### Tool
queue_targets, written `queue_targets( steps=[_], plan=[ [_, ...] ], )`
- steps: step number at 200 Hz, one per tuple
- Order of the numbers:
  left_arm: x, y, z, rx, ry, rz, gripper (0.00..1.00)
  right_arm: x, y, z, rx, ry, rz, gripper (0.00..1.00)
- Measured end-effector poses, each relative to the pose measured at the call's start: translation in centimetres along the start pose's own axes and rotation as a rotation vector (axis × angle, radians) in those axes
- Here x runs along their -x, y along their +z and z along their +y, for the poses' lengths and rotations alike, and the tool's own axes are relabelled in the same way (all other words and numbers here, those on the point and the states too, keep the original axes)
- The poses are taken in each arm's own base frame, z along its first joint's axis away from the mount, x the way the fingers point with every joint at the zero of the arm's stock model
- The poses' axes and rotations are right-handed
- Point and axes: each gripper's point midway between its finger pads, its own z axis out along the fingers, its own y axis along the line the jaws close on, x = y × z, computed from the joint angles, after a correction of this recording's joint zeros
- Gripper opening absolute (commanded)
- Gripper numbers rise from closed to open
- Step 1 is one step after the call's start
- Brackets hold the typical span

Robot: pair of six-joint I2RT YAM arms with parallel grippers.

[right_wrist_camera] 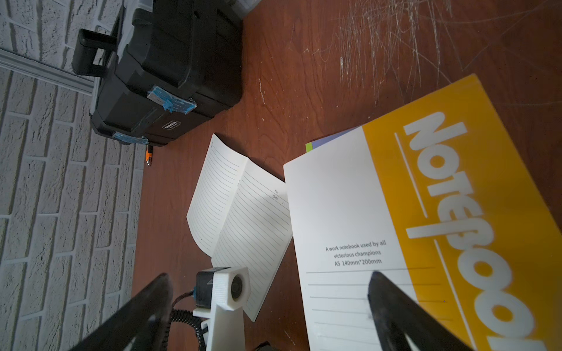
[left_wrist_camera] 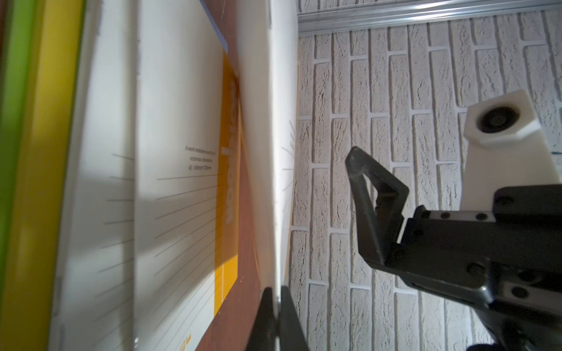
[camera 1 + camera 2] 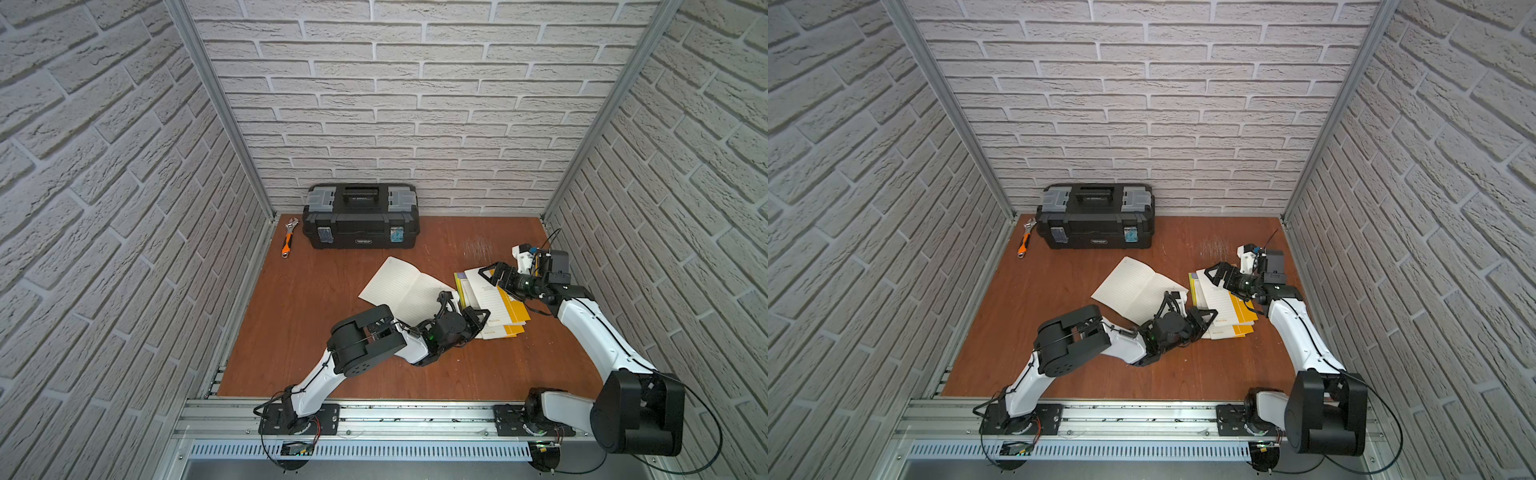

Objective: Close the notebook
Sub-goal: Place the notebook at the notebook.

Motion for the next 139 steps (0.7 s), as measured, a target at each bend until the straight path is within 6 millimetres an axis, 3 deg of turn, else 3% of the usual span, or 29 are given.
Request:
queue_targets(
  steps=[73,139],
  plan=[
    [-1.5,0.3,1.0,0.059,-0.013,0.085,0.00,-1.0,1.3,-1.7,-0.028,0.018,0.028,1.00],
    [-1.5,-0.3,2.7,0.103,-0.012,0.088,0.00,-1.6,3.1,-3.6,-0.048,0.046,0.062,1.00]
  ],
)
